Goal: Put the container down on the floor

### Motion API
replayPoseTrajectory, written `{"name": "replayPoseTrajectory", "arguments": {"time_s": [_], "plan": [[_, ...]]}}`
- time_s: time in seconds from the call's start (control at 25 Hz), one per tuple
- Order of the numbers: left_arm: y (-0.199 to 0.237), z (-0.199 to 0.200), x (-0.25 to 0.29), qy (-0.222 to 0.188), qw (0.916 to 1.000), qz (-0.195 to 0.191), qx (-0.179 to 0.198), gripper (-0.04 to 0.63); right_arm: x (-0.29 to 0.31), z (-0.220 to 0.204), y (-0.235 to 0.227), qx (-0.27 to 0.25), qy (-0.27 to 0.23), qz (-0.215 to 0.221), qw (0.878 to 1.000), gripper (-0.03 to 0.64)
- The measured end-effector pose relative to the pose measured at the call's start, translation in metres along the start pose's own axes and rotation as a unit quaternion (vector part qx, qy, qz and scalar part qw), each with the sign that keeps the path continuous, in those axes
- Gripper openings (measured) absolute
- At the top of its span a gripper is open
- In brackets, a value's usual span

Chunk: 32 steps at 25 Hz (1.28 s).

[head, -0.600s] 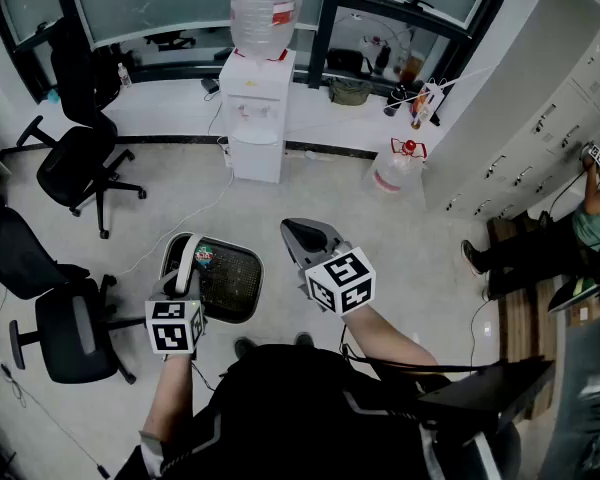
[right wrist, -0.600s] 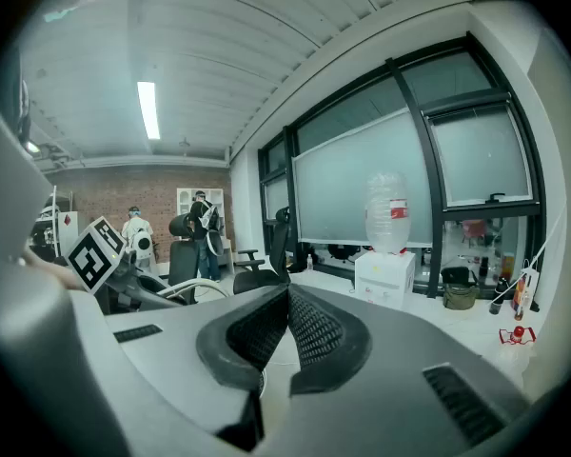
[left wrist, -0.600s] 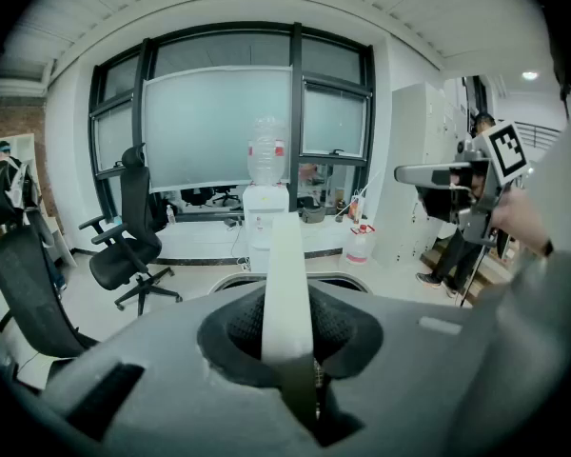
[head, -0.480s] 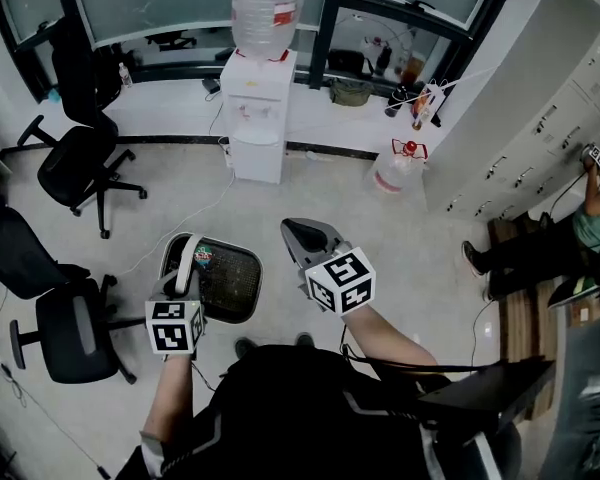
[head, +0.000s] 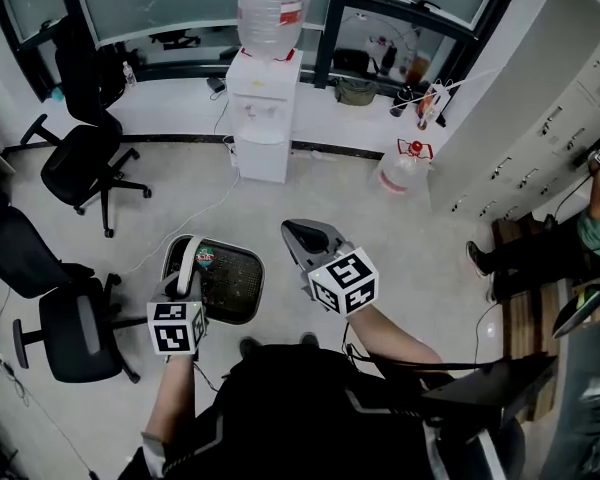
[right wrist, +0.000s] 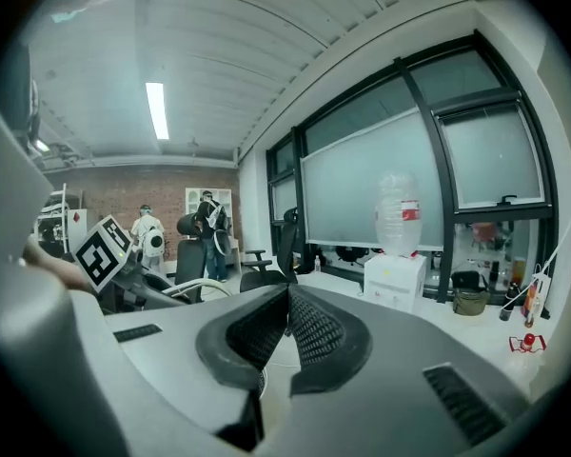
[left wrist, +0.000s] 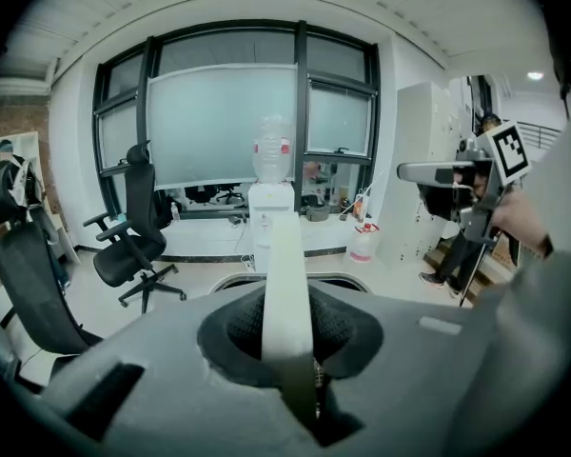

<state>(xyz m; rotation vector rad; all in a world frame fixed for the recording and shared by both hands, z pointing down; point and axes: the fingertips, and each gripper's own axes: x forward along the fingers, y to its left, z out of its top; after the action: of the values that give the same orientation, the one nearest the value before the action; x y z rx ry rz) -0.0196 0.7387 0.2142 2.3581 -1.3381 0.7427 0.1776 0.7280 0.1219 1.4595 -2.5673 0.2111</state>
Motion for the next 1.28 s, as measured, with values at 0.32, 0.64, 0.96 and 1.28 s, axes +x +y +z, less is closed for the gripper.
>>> {"name": "replayPoseTrajectory", "arguments": {"time_s": [0.32, 0.64, 0.96, 1.28], "plan": [[0.025, -0.006, 0.001, 0.0, 1.0, -0.005, 0.004, 0.049, 0.029, -0.003, 0.017, 0.0, 0.009, 0.002, 1.0, 0.009], [0.058, -0.012, 0.003, 0.002, 0.9996, -0.015, 0.024, 0.051, 0.057, -0.004, 0.036, 0.004, 0.01, -0.015, 1.0, 0.009], [0.086, -0.01, 0.007, -0.002, 0.9984, -0.009, 0.055, 0.05, 0.081, -0.009, 0.042, 0.011, 0.018, -0.017, 1.0, 0.009], [0.111, 0.005, 0.035, 0.008, 0.9992, 0.008, 0.038, 0.049, 0.132, 0.004, 0.013, 0.012, 0.009, 0.002, 1.0, 0.009]]}}
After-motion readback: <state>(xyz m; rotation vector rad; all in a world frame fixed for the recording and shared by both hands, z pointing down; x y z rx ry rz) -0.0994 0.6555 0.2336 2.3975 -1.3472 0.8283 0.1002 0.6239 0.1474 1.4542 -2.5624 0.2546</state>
